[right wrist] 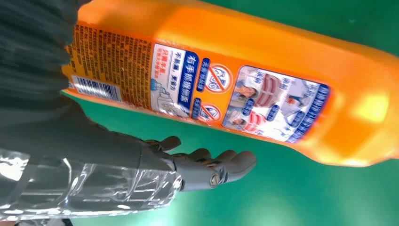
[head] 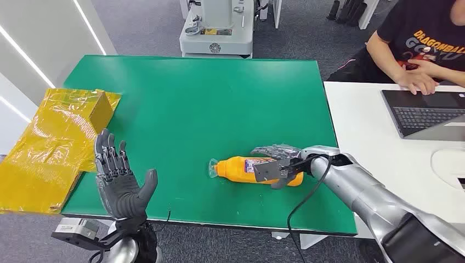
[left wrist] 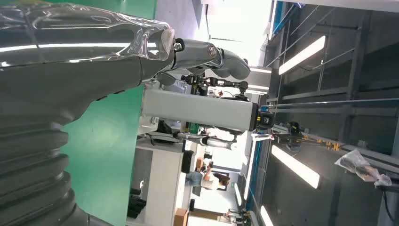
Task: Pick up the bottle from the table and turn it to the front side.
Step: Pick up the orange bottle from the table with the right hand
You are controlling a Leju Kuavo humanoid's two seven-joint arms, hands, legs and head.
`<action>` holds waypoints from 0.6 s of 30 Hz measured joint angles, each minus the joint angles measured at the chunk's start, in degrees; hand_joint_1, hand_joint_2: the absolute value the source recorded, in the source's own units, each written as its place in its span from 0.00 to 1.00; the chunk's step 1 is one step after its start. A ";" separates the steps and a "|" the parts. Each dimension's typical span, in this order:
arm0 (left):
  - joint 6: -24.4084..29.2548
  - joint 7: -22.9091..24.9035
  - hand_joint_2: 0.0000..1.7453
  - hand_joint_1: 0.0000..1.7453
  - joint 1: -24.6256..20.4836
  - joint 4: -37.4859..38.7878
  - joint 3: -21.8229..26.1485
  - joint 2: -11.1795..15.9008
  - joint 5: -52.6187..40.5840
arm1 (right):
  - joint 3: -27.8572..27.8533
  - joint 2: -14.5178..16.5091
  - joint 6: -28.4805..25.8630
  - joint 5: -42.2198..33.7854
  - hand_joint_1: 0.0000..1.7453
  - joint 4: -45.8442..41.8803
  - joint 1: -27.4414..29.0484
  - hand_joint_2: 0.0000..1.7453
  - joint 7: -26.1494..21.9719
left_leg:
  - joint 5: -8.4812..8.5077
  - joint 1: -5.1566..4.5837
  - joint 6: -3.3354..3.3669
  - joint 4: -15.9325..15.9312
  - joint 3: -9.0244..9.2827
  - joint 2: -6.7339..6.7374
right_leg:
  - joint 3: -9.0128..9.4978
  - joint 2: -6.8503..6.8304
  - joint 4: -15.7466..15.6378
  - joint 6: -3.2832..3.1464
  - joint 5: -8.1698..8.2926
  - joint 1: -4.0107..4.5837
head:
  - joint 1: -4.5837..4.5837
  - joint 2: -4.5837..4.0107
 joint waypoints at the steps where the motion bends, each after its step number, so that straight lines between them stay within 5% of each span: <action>1: 0.03 0.00 1.00 0.00 -0.01 0.00 0.00 0.00 0.03 | 0.15 -0.01 -0.21 0.11 0.00 0.14 0.01 1.00 0.04 | 0.00 0.00 0.00 0.00 0.00 0.00 | 0.00 0.00 0.00 0.00 0.00 0.00 | 0.00 0.00; 12: 0.53 0.00 1.00 0.00 -0.20 0.13 -0.06 0.08 0.45 | 3.15 0.28 -3.85 2.67 0.03 2.68 -0.19 1.00 3.77 | 0.00 0.00 0.00 0.00 -0.01 0.00 | 0.00 0.01 0.00 0.00 0.00 0.00 | -0.01 0.00; 16: 1.08 0.00 1.00 0.00 -0.24 0.15 -0.18 0.08 0.72 | 3.93 0.43 -5.12 2.79 1.00 3.58 -0.20 1.00 3.78 | 0.00 0.00 0.00 0.00 -0.01 0.00 | 0.00 0.01 0.00 0.00 0.00 0.00 | -0.01 0.00; 18: 1.31 0.00 1.00 0.00 -0.11 0.15 -0.20 0.11 0.68 | 4.29 0.42 -6.72 2.98 1.00 3.90 0.01 1.00 3.36 | 0.00 0.00 0.00 0.00 0.01 0.01 | 0.00 0.02 0.00 0.00 0.00 0.00 | -0.01 0.00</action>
